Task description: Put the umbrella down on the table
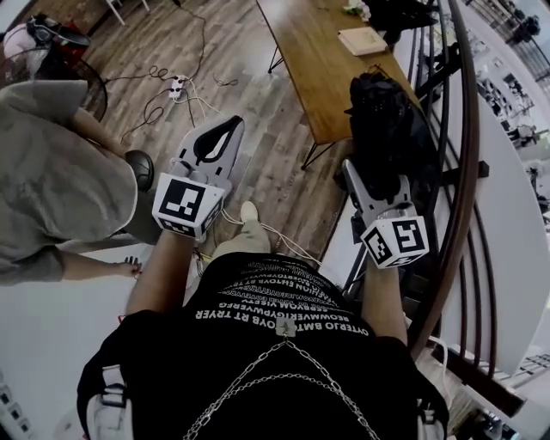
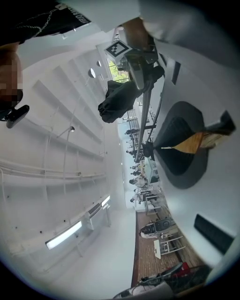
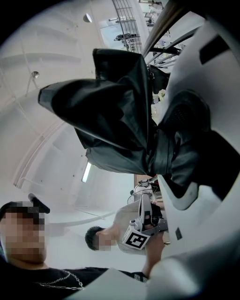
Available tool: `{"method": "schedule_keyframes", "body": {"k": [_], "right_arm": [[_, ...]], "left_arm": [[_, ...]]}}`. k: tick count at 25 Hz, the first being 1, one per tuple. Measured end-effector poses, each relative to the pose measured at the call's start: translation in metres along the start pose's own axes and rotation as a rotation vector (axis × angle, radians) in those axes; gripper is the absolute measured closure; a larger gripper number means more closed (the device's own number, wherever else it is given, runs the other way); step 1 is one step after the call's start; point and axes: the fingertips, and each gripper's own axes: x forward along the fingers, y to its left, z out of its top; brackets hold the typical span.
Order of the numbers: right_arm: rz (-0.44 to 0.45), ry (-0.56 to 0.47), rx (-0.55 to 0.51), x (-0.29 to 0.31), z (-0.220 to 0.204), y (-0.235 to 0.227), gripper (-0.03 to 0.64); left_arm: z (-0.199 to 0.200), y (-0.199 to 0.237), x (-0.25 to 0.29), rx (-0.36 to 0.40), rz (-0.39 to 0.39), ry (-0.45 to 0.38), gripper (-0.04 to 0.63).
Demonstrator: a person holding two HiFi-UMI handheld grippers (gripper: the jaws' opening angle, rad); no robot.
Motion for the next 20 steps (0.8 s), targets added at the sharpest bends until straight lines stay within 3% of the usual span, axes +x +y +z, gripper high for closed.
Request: {"method": "schedule_keyframes", "body": {"k": [20], "right_arm": [[0.024, 0.051, 0.008, 0.167, 0.013, -0.017, 0.35]], "left_arm": [[-0.007, 0.141, 0.12, -0.041, -0.027, -0.008, 0.563]]}}
